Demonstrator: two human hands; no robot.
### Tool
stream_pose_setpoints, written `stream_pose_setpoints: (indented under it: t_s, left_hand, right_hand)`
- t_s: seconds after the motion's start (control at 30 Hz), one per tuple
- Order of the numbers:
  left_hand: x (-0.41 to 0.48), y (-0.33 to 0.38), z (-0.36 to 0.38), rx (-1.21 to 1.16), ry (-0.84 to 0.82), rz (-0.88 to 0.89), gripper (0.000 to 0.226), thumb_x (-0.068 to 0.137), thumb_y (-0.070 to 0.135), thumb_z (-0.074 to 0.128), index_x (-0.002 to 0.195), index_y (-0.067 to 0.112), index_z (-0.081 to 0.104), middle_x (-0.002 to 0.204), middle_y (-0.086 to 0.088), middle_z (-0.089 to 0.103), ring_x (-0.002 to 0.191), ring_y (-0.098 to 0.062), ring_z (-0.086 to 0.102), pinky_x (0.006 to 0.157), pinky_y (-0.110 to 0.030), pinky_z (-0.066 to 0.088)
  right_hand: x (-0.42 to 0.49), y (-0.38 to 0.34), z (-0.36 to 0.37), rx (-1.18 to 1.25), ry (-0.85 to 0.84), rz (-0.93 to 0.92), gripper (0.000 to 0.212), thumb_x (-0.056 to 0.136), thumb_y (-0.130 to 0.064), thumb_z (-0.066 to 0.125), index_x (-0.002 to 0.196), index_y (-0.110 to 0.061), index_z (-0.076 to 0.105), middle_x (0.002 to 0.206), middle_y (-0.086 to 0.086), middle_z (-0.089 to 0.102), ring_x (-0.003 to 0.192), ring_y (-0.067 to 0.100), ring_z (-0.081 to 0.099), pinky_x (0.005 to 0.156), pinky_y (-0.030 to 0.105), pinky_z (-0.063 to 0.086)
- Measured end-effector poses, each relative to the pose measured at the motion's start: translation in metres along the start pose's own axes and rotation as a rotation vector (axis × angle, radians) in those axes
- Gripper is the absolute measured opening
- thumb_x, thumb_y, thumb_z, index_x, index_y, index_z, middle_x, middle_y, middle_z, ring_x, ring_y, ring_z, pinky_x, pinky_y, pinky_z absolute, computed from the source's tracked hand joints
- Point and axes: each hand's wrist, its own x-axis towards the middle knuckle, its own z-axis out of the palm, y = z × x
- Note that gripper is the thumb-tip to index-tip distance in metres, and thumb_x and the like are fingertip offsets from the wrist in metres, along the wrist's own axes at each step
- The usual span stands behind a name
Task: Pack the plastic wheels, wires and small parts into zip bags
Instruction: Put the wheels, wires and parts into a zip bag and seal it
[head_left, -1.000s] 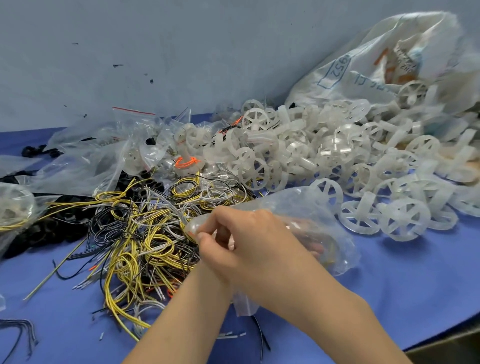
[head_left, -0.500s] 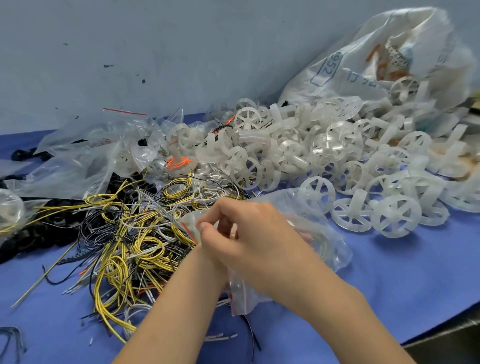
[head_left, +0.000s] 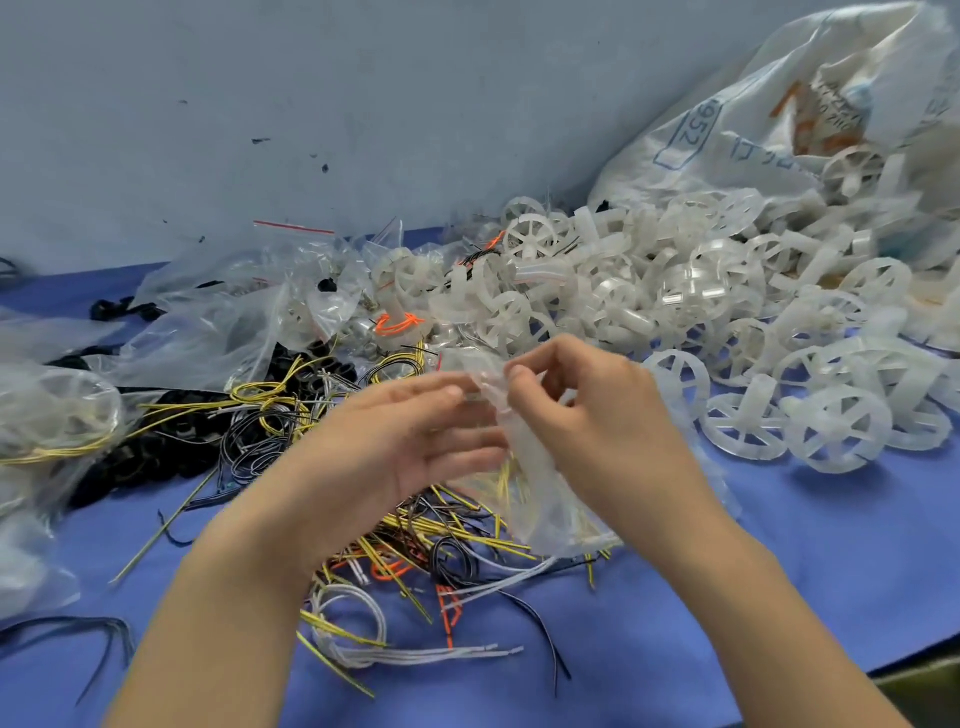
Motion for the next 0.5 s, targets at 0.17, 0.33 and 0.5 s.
stream_pose_setpoints:
  t_s: [0.17, 0.33, 0.5]
  left_hand:
    - [-0.018, 0.017, -0.038, 0.141, 0.358, 0.169, 0.024, 0.101, 0.016, 0.046, 0.107, 0.008, 0.067, 0.093, -0.009, 0.076, 0.075, -0.018, 0.073, 0.059, -0.024, 0.058]
    - [-0.025, 0.012, -0.05, 0.466, 0.386, 0.106, 0.02, 0.099, 0.022, 0.053, 0.096, 0.012, 0.07, 0.083, -0.006, 0.073, 0.057, -0.009, 0.061, 0.048, -0.019, 0.051]
    - [-0.031, 0.007, -0.042, 0.955, 0.165, 0.096, 0.018, 0.093, 0.034, 0.06, 0.082, 0.024, 0.07, 0.072, 0.01, 0.07, 0.045, 0.0, 0.053, 0.043, -0.017, 0.044]
  right_hand:
    - [0.003, 0.007, -0.006, 0.036, 0.097, 0.072, 0.015, 0.09, -0.035, 0.062, 0.078, -0.027, 0.066, 0.068, -0.018, 0.062, 0.055, 0.005, 0.055, 0.056, 0.029, 0.042]
    - [0.004, 0.009, -0.01, 0.073, 0.148, 0.064, 0.015, 0.091, -0.033, 0.062, 0.078, -0.026, 0.067, 0.064, -0.018, 0.059, 0.053, 0.005, 0.052, 0.055, 0.028, 0.039]
    - [0.004, 0.009, -0.009, 0.088, 0.147, 0.058, 0.014, 0.091, -0.034, 0.062, 0.08, -0.027, 0.067, 0.066, -0.016, 0.061, 0.053, 0.005, 0.053, 0.056, 0.027, 0.038]
